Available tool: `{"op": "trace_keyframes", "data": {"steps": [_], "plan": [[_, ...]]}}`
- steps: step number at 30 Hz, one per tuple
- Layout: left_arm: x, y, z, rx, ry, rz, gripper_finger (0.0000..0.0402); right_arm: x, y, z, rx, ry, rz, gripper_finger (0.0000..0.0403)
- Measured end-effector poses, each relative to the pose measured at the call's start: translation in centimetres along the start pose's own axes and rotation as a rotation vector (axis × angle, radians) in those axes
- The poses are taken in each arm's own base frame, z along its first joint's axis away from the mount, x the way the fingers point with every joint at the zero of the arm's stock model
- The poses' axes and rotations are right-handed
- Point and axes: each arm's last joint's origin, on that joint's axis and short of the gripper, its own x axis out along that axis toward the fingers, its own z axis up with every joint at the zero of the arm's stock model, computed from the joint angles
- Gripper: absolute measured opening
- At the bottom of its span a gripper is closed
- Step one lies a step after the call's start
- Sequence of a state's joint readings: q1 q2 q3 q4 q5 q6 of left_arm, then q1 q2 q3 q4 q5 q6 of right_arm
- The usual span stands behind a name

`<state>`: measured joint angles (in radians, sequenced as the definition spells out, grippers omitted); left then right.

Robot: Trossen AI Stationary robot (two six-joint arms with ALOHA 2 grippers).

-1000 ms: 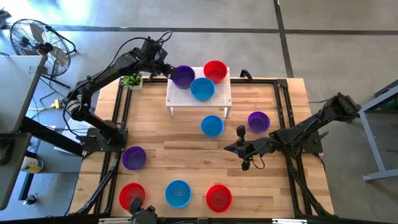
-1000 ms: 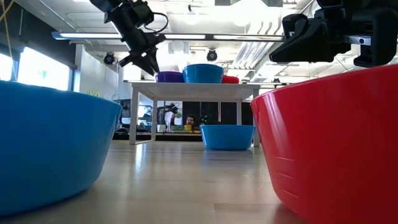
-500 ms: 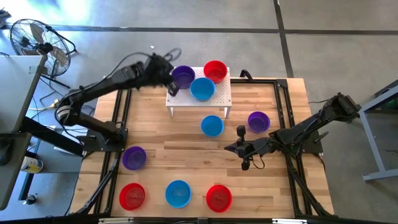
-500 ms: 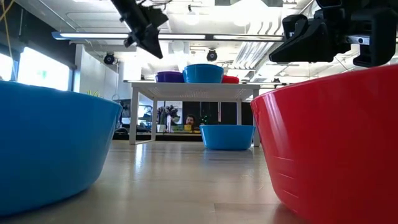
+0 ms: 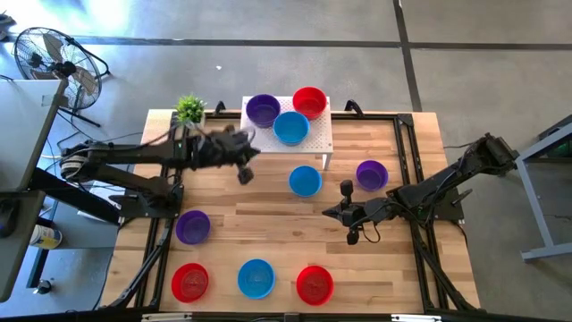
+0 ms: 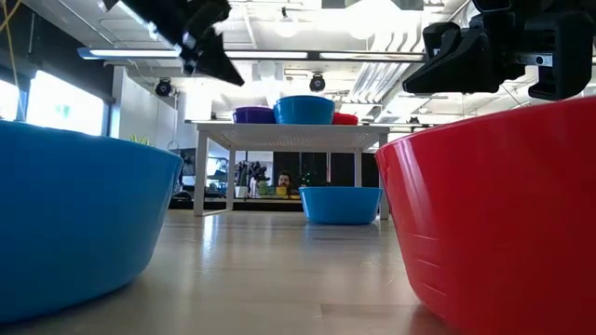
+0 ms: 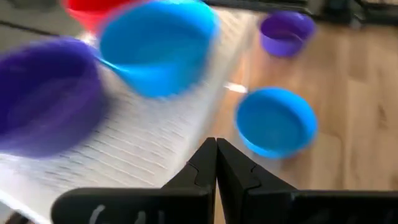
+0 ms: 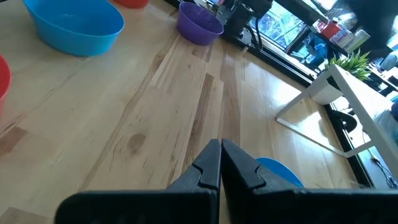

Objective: Pick & Place Mini bowls
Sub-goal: Stack the blue bowl on the blue bowl on the shelf

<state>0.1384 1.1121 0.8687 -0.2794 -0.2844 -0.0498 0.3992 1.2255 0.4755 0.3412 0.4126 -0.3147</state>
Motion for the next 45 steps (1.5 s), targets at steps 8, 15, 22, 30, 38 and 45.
{"op": "trace_keyframes", "data": {"steps": [8,15,22,30,38,45], "plan": [[1.1,-4.1,-5.7,0.076,-0.041,-0.150,0.0001,0.0,-0.2,-0.1,0.064,0.017,-0.058,0.0000],[1.6,-6.2,-9.5,0.118,-0.161,-0.248,0.0001,0.3,-1.6,-0.9,0.234,0.088,-0.242,0.0036],[1.3,-5.2,-13.1,0.011,-0.281,-0.239,0.0001,1.1,-4.4,-3.1,0.621,0.174,-0.325,0.0132],[1.2,-5.1,-13.3,-0.027,-0.304,-0.242,0.0001,2.1,-7.2,-6.2,0.976,0.274,-0.445,0.0185],[1.2,-5.1,-13.4,-0.026,-0.300,-0.242,0.0001,4.7,-6.5,-7.6,0.988,0.331,-0.435,0.0174],[1.2,-5.1,-13.4,-0.026,-0.294,-0.243,0.0001,6.9,-6.5,-7.3,0.948,0.381,-0.415,0.0146]]}}
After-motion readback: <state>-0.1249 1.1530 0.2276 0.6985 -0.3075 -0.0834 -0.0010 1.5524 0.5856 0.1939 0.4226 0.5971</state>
